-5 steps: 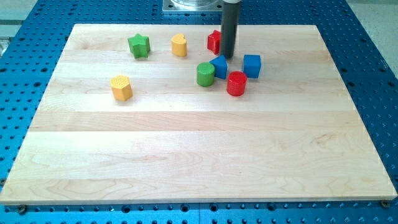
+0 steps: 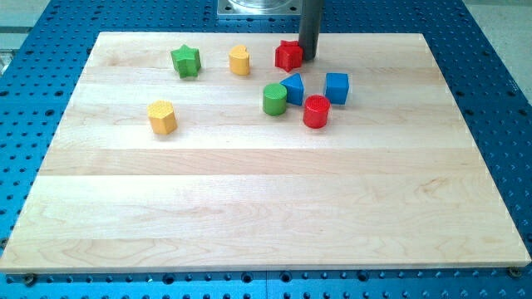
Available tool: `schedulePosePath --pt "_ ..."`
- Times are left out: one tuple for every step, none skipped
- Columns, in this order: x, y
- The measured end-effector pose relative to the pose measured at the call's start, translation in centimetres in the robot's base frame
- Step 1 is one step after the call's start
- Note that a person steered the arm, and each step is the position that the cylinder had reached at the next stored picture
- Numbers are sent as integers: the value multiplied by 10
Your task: Slide the red star vertically above the green circle
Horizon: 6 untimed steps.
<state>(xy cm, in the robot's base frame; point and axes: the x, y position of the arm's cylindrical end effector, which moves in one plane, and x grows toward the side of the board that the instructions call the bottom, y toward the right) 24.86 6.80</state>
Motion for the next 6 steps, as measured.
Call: schedulePosePath --pt "3 -9" --pt "4 -10" --pt "13 -7" --pt "30 24" --pt "70 121" --pt "120 142"
